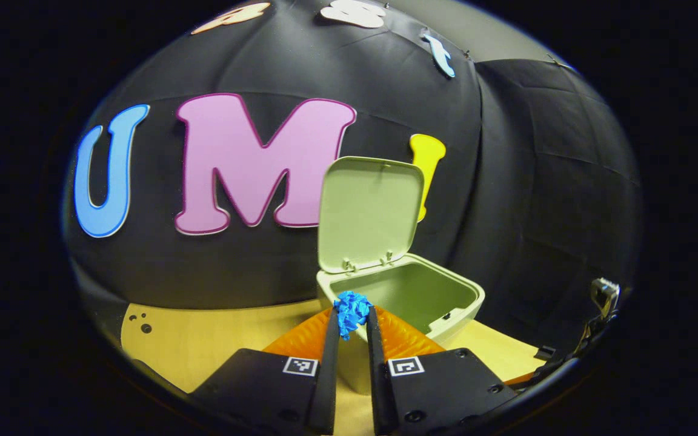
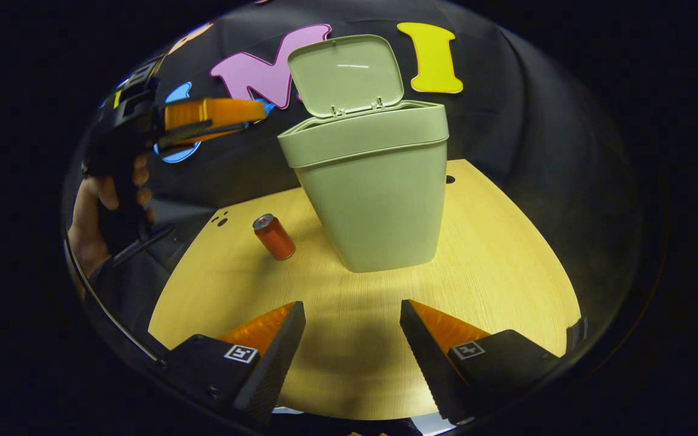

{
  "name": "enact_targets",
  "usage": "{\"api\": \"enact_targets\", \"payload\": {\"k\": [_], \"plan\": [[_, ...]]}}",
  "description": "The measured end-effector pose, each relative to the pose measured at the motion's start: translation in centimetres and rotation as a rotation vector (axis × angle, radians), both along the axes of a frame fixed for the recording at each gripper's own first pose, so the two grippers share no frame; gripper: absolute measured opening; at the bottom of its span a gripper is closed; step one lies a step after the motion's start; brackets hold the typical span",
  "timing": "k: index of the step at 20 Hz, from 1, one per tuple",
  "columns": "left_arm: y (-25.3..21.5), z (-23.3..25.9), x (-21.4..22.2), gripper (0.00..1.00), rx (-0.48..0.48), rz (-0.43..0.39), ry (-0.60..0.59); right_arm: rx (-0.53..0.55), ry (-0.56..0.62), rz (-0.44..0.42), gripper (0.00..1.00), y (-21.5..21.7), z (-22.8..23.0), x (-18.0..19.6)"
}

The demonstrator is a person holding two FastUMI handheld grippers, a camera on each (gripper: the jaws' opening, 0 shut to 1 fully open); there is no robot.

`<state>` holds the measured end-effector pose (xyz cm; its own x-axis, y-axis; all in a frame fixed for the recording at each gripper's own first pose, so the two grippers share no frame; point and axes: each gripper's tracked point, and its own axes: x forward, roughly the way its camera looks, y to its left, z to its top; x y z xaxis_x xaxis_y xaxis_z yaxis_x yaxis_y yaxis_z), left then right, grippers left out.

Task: Press the lid of the desktop garbage bin to open it, pick up the crumpled paper on the desktop and throw it into the bin, then pick up the pop can on the desktop and drop it into the bin, and finally close the garbage bin lid.

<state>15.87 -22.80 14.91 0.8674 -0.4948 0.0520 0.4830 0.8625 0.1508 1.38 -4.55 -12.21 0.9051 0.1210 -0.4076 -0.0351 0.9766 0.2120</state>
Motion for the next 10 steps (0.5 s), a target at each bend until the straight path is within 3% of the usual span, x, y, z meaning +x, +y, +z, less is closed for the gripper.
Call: {"api": "enact_targets", "payload": {"k": [1,2,10], "plan": [[-1.1,0.0,0.2,0.24,0.005,-0.016,0.006,-0.006,0.001,0.009,0.99,-0.2,0.0,0.2],[-1.9,-0.2,0.4,0.28,0.013,-0.030,0.011,-0.011,-0.001,0.015,0.99,-0.4,0.1,0.3],[-5.3,-0.9,2.4,0.30,0.019,-0.068,0.031,-0.010,0.031,0.067,0.99,-0.3,-0.9,1.7]]}}
